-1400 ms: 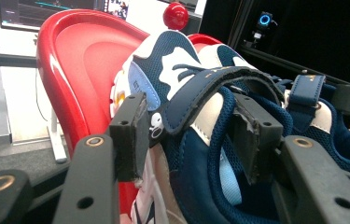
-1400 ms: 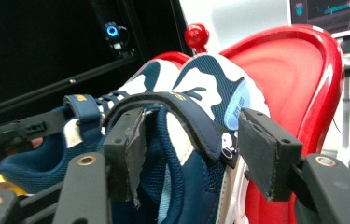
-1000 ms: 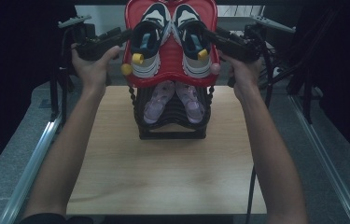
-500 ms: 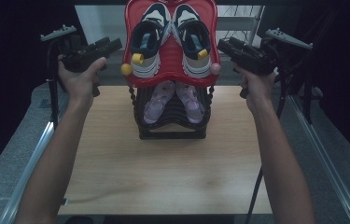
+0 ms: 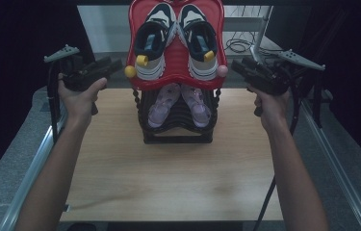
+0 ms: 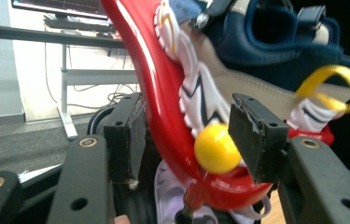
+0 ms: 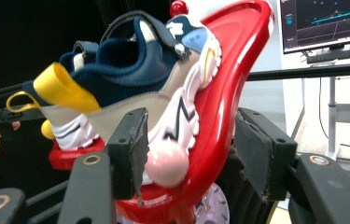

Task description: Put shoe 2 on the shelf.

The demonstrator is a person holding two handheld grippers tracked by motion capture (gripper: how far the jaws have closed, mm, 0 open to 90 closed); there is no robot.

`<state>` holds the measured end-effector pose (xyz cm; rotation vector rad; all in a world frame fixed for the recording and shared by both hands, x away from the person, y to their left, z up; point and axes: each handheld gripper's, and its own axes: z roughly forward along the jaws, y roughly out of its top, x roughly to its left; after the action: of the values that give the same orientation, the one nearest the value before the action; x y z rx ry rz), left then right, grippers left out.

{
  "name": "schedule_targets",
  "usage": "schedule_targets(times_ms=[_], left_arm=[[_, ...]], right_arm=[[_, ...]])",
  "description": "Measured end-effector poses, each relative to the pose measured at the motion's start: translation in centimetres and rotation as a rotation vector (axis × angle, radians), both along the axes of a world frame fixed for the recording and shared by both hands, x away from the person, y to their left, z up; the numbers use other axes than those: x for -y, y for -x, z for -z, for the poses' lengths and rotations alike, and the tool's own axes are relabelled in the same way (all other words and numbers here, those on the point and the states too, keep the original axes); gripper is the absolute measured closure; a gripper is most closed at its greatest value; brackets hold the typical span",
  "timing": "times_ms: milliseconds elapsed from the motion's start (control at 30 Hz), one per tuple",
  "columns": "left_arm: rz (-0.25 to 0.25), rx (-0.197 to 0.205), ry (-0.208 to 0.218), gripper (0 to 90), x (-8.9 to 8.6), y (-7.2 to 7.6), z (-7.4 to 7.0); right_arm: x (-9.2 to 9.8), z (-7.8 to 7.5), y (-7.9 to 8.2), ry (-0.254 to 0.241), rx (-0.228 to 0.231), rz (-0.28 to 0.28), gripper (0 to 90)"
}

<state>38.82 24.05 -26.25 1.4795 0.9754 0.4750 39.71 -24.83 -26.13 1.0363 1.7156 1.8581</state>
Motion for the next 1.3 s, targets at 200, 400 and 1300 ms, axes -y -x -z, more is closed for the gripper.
schedule_targets(times_ms=[200,400,1300], left_arm=[[0.013,-0.027,-0.001,46.5,-0.4,0.4,2.0],[0.020,-0.051,-0.015,46.7,-0.8,0.9,4.0],[0.061,-0.144,-0.052,47.3,-0.7,5.4,14.5]], right_arm=[[0.2,1.7,0.7,0.013,-0.021,-0.009,45.2],[0.0,3.6,1.3,0.026,-0.034,-0.009,45.1],[-0.2,14.2,5.4,0.081,-0.131,-0.045,44.2]])
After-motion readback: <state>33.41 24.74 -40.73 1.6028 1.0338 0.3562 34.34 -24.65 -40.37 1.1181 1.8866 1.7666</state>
